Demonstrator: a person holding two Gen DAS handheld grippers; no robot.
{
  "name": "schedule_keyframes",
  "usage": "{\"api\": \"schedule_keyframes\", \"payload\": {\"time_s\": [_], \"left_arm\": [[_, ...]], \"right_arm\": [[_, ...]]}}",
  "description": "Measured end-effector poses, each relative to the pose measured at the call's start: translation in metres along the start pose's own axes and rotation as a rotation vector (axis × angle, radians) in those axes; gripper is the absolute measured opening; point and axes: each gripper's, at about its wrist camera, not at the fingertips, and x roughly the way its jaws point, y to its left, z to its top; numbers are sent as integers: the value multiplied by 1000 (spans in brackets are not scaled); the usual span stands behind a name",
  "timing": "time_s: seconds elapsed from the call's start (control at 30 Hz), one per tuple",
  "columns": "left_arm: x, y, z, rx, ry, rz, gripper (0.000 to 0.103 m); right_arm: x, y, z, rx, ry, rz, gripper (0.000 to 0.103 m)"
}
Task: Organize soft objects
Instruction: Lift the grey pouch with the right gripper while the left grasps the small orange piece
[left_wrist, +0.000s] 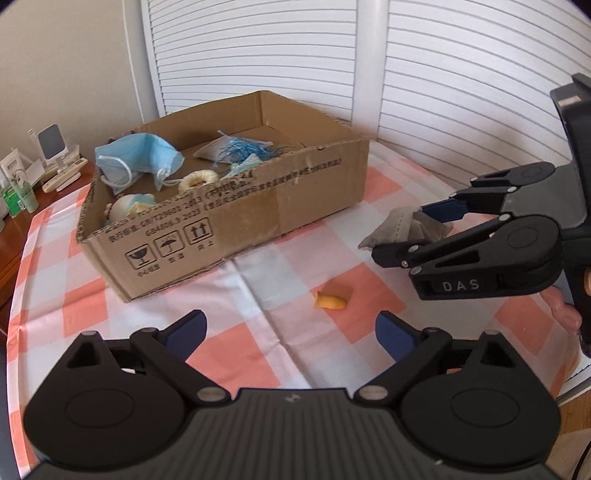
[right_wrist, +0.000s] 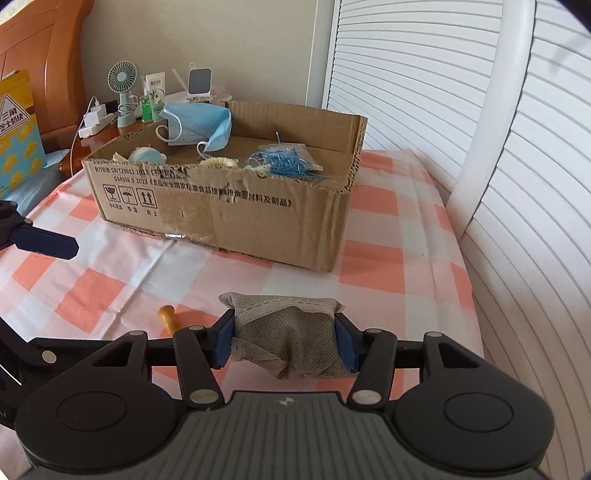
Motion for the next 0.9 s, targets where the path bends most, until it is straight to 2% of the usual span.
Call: {"api": "schedule_keyframes", "payload": {"time_s": [0.13, 0.2, 0.23, 0.3, 0.33, 0.4, 0.63, 0.83, 0.9], "left_arm": [[7, -9, 2, 54, 0, -7, 81], [11, -11, 2, 62, 8, -13, 73], [13, -11, 3, 62, 13, -15, 70], [17, -11, 3, 64, 24, -15, 58], [20, -11, 3, 64, 31, -13, 55], [25, -12, 4, 63, 35, -16, 48], [29, -20, 5, 104, 29, -51, 47], [30, -20, 5, 98, 22, -69, 46], [30, -18, 4, 100, 17, -71, 41]], "right_arm": [[5, 0, -10, -20, 17, -2, 64], [5, -1, -13, -20, 17, 3, 67], [6, -2, -14, -22, 15, 6, 69], [6, -3, -17, -27, 16, 12, 74], [7, -4, -18, -23, 14, 13, 79], [8, -6, -19, -15, 11, 23, 84], [10, -15, -25, -14, -3, 20, 103], [11, -25, -28, 0, 3, 33, 103], [11, -26, -30, -7, -4, 39, 103]]}}
